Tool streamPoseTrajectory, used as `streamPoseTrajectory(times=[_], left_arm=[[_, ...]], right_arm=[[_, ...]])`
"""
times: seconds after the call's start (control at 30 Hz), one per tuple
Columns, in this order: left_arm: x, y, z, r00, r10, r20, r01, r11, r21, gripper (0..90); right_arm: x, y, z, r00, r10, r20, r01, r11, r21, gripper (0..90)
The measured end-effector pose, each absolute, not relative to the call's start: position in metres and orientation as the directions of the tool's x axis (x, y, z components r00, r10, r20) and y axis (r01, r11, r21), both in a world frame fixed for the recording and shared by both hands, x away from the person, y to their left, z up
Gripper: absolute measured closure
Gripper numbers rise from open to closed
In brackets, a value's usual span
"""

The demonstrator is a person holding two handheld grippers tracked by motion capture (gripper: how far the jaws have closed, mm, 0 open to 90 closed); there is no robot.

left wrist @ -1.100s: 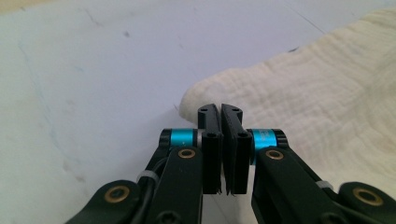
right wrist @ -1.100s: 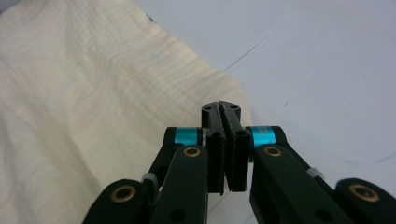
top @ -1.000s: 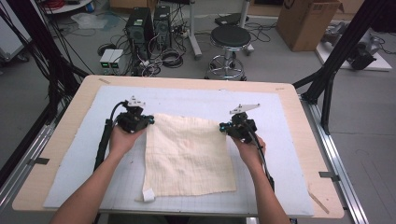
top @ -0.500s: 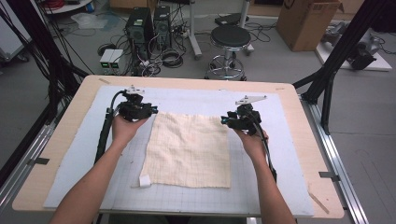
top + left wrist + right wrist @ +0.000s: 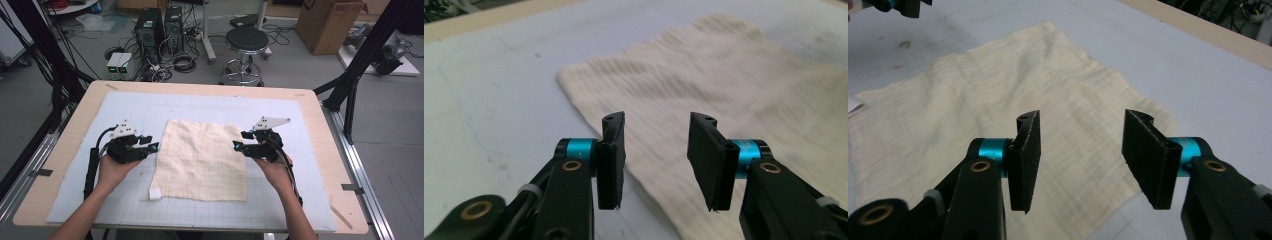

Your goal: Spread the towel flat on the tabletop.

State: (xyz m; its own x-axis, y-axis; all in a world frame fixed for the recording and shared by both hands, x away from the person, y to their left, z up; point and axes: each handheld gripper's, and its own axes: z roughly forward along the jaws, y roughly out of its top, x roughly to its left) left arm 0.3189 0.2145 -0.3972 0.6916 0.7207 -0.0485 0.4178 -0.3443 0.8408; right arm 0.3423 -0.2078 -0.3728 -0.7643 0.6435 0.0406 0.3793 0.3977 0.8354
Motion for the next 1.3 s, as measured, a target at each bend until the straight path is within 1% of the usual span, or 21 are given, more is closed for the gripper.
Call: streamPoseTrajectory(times=[0.07, 0.2, 0.27, 0.37, 0.53, 0.63, 0.73, 0.87, 0.97, 1.07, 1.1, 1.13, 1.23, 1.3], left_arm=[[0.306, 0.213, -0.402, 0.716, 0.698, -0.029, 0.402, -0.379, 0.834, 58.1], [0.282, 0.213, -0.411, 0.755, 0.655, -0.033, 0.37, -0.383, 0.846, 56.9], [0.275, 0.213, -0.417, 0.763, 0.645, -0.035, 0.369, -0.391, 0.843, 56.0], [0.268, 0.213, -0.423, 0.77, 0.636, -0.049, 0.375, -0.389, 0.841, 53.4], [0.26, 0.215, -0.424, 0.786, 0.613, -0.075, 0.373, -0.374, 0.849, 49.3], [0.255, 0.216, -0.429, 0.8, 0.596, -0.071, 0.371, -0.399, 0.838, 47.8], [0.25, 0.213, -0.434, 0.809, 0.585, -0.059, 0.37, -0.429, 0.824, 48.3], [0.252, 0.209, -0.439, 0.815, 0.576, -0.058, 0.388, -0.468, 0.794, 50.4], [0.252, 0.207, -0.442, 0.824, 0.564, -0.053, 0.39, -0.498, 0.775, 54.0], [0.253, 0.206, -0.442, 0.824, 0.563, -0.061, 0.398, -0.498, 0.77, 58.0], [0.253, 0.207, -0.443, 0.823, 0.564, -0.059, 0.397, -0.499, 0.77, 59.6], [0.253, 0.207, -0.443, 0.822, 0.566, -0.057, 0.397, -0.499, 0.77, 61.1], [0.253, 0.206, -0.443, 0.822, 0.569, -0.035, 0.385, -0.509, 0.77, 65.8], [0.253, 0.206, -0.443, 0.823, 0.567, -0.035, 0.383, -0.508, 0.772, 72.3]], right_arm=[[0.331, -0.209, -0.377, -0.776, 0.629, 0.049, 0.374, 0.395, 0.839, 46.8], [0.309, -0.213, -0.388, -0.794, 0.605, 0.058, 0.358, 0.389, 0.849, 46.0], [0.301, -0.215, -0.394, -0.805, 0.59, 0.063, 0.352, 0.389, 0.851, 46.0], [0.291, -0.216, -0.403, -0.816, 0.573, 0.074, 0.359, 0.401, 0.843, 45.7], [0.278, -0.217, -0.417, -0.829, 0.553, 0.081, 0.363, 0.424, 0.83, 44.1], [0.272, -0.218, -0.423, -0.836, 0.542, 0.087, 0.371, 0.443, 0.816, 44.1], [0.267, -0.218, -0.429, -0.843, 0.528, 0.1, 0.381, 0.457, 0.804, 44.5], [0.263, -0.217, -0.434, -0.851, 0.516, 0.098, 0.383, 0.482, 0.788, 47.8], [0.262, -0.215, -0.435, -0.857, 0.507, 0.093, 0.382, 0.505, 0.774, 52.1], [0.263, -0.211, -0.44, -0.863, 0.497, 0.089, 0.39, 0.544, 0.743, 55.3], [0.263, -0.209, -0.442, -0.863, 0.499, 0.08, 0.393, 0.564, 0.726, 55.7], [0.263, -0.208, -0.443, -0.865, 0.498, 0.059, 0.379, 0.571, 0.729, 57.1], [0.262, -0.208, -0.443, -0.861, 0.507, 0.047, 0.377, 0.573, 0.728, 61.1], [0.263, -0.208, -0.443, -0.858, 0.511, 0.046, 0.379, 0.571, 0.728, 65.0]])
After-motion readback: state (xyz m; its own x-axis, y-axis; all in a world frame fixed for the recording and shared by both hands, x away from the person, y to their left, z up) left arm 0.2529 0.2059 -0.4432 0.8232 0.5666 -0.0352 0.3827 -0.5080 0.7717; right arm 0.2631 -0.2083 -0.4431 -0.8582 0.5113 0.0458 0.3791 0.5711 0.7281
